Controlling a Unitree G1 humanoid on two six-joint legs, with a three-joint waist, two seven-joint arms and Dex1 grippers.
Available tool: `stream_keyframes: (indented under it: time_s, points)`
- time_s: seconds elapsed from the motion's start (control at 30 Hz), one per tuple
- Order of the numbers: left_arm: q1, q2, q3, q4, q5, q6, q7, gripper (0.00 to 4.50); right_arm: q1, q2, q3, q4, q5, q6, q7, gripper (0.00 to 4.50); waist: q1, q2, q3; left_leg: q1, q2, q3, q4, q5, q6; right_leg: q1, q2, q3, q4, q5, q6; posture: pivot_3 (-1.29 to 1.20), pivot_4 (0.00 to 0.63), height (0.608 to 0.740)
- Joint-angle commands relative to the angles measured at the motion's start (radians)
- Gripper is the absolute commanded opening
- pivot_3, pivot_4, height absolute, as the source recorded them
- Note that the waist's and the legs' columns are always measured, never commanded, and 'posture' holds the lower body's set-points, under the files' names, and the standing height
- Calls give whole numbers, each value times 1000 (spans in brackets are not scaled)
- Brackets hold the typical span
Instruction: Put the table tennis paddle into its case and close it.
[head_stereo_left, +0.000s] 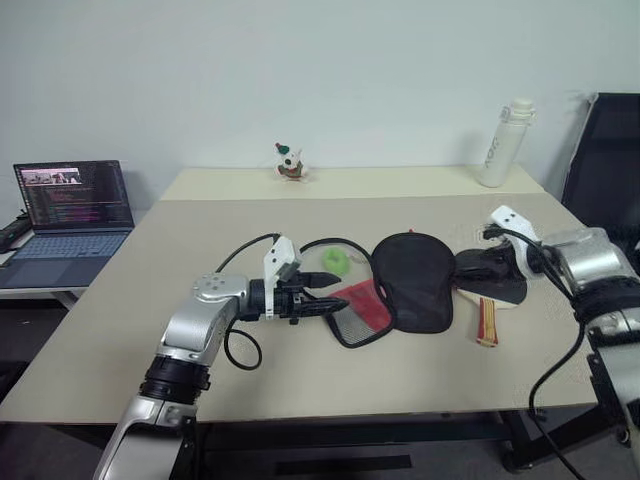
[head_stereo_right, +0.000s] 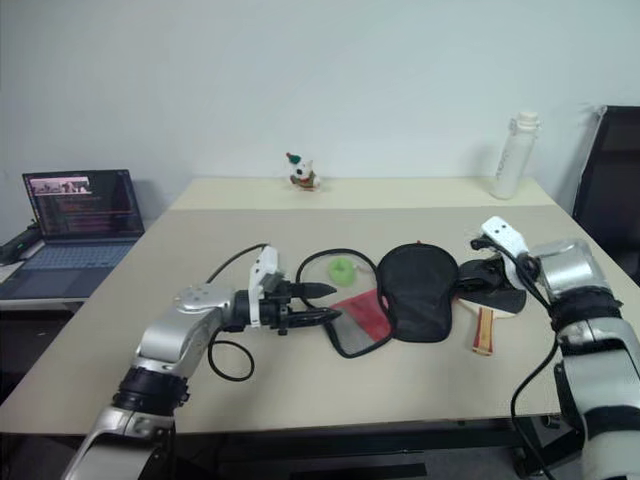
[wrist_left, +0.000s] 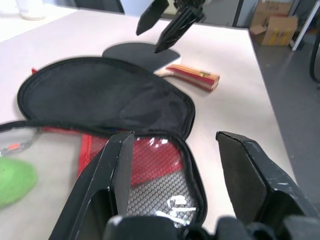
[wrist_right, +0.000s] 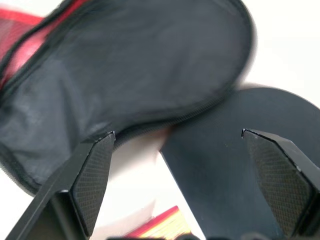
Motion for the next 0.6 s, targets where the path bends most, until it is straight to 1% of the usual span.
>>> stream_keyframes:
  time_s: [0.03,0.1,0.17,0.3,0.4,0.43,0.6]
  points:
    - [-35,-2,4,-24,-26,-26,-21,2840,179,96,-262,-367,32,277,-288,4453,1,0,0,0,0,0,0,0,0,0,0,0,1,0,0,0,150,740]
    - [-51,-7,-2,-7,-23,-36,-35,2840,277,207,-379,-571,22,419,-437,4453,-1,0,0,0,0,0,1,0,0,-1,0,0,2,0,0,0,150,740]
    - [-72,-13,-10,19,-17,-49,-47,2840,332,306,-436,-714,12,500,-540,4453,-4,0,0,0,0,1,1,0,0,-2,0,2,4,-1,3,0,150,740]
    - [-111,-24,-24,64,-6,-78,-67,2840,365,442,-489,-854,9,573,-688,4453,-6,1,-1,1,0,2,2,1,0,-1,0,3,4,0,4,0,150,740]
    - [-146,-39,-36,101,1,-101,-75,2840,381,540,-495,-894,12,592,-771,4453,-5,1,-1,2,0,1,2,1,0,0,1,2,3,0,4,0,150,740]
    - [-152,-42,-38,110,3,-106,-76,2840,383,556,-497,-895,16,592,-787,4453,-4,1,-1,1,0,1,2,1,0,0,1,2,3,0,4,0,150,740]
    - [-162,-50,-38,124,7,-120,-78,2840,401,568,-456,-811,26,527,-823,4453,-4,1,-1,0,0,2,2,1,0,0,0,3,1,0,4,0,150,740]
